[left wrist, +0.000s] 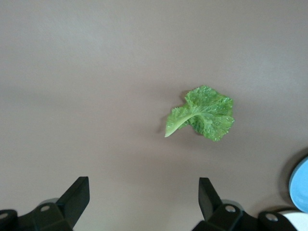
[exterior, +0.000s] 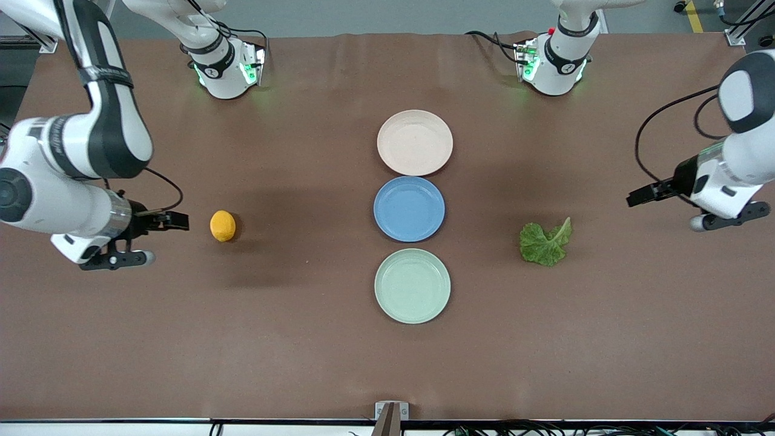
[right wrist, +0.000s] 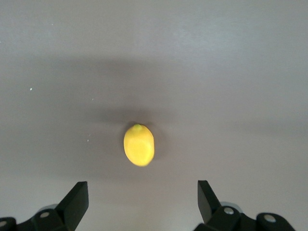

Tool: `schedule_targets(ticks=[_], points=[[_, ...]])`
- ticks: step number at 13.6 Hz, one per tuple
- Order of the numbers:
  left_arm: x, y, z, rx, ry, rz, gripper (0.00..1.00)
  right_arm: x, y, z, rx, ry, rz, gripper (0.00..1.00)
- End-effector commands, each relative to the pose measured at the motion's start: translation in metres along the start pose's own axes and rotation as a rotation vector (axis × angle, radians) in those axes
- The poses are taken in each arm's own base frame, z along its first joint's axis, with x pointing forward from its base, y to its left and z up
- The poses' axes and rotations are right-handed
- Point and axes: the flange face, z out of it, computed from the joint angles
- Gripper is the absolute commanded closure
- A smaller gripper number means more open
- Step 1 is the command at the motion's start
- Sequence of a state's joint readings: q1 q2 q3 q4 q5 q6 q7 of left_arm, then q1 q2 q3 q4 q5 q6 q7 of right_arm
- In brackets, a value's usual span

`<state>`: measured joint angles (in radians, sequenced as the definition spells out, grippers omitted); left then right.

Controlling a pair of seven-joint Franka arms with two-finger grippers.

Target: Pick lemon and lettuce from plates

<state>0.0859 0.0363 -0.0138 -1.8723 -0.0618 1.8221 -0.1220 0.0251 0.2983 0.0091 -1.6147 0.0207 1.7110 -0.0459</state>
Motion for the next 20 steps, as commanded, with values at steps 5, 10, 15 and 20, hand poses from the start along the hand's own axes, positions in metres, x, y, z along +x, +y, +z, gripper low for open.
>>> schedule_targets(ticks=[5,10,15,20], points=[[-0.040,-0.002,-0.117,-0.020,0.064,0.117,0.00,-0.010,0.037,-0.081,-0.028,0.015,0.036,0.00],[-0.050,0.022,-0.139,-0.015,0.077,0.150,0.00,-0.014,0.031,-0.084,-0.029,-0.006,0.038,0.00],[-0.050,0.014,-0.141,-0.024,0.079,0.142,0.00,-0.056,0.025,-0.105,-0.026,-0.003,0.036,0.00],[-0.020,0.018,-0.140,-0.017,0.093,0.134,0.00,-0.085,0.017,-0.114,-0.015,0.035,0.033,0.00]])
